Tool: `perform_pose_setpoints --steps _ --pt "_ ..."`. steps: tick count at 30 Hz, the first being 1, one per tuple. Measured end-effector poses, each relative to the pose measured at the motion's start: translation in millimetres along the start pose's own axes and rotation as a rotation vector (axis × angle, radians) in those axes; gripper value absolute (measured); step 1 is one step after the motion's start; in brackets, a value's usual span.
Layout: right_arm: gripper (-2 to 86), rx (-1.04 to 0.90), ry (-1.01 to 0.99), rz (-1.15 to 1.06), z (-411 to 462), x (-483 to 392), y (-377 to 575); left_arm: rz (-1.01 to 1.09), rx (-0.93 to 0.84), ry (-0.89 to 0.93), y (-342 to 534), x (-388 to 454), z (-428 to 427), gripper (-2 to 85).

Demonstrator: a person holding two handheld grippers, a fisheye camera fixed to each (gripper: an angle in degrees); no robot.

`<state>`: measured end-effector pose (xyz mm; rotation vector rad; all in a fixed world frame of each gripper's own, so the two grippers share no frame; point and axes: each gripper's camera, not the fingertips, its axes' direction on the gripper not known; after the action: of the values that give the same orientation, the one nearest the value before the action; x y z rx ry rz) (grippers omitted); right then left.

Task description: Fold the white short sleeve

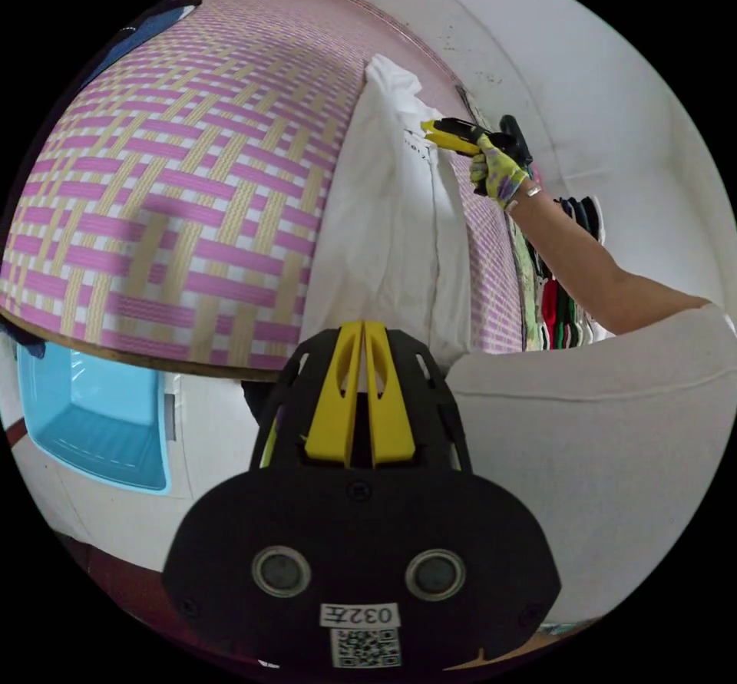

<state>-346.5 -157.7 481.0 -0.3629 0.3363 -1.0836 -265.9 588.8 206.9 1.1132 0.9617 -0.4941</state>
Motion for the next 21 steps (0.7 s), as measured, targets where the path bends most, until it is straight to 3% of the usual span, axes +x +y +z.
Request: perform_pose_setpoints --steps 7,18,21 --pt "7.0 -0.01 0.017 -0.042 0 -18 4 0.042 -0.013 -0.02 -3 2 10 -0.9" --pt "1.1 -0.028 -0.085 -0.033 -11 -30 19 -0.095 -0.002 -0.009 15 -30 17 -0.9" --pt "4.1 -0.177 -0.036 0.024 18 -9 19 -0.104 -0.024 0.014 16 -34 27 -0.9"
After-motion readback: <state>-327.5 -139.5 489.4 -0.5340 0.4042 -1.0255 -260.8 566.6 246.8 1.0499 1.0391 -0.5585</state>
